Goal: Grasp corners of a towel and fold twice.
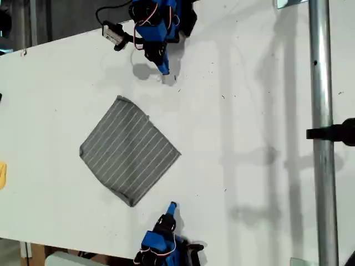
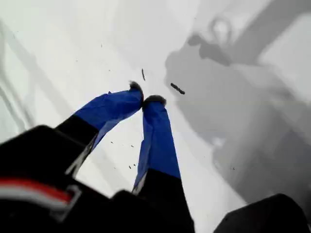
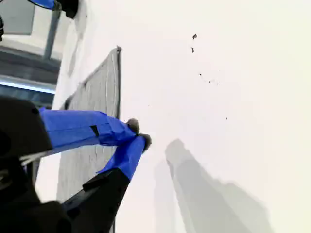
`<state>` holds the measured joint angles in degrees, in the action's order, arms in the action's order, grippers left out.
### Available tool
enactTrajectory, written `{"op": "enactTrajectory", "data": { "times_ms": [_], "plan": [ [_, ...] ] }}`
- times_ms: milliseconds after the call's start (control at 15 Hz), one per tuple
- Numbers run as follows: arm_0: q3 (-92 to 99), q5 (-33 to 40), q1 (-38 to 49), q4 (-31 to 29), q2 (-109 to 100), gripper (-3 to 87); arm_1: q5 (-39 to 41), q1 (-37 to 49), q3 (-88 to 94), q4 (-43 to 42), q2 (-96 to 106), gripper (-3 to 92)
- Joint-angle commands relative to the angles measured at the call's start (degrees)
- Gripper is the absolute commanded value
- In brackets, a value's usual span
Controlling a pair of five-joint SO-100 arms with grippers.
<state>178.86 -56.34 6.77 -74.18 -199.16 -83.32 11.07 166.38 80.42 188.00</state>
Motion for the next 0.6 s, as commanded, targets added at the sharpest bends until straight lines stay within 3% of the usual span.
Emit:
{"op": "enactTrajectory", "data": {
  "times_ms": [0, 200, 533],
  "plan": [
    [-0.2, -39.5, 0.6, -0.1, -0.2, -2.7, 0.5, 1.5, -0.7, 0.2, 0.1, 6.1],
    [-0.2, -33.9, 1.2, -0.2, -0.2, -0.4, 0.5, 1.5, -0.7, 0.2, 0.1, 6.3],
    [-0.2, -40.7, 0.3, 0.5, -0.2, -2.9, 1.0, 3.7, -1.0, 0.3, 0.1, -0.3]
  ]
}}
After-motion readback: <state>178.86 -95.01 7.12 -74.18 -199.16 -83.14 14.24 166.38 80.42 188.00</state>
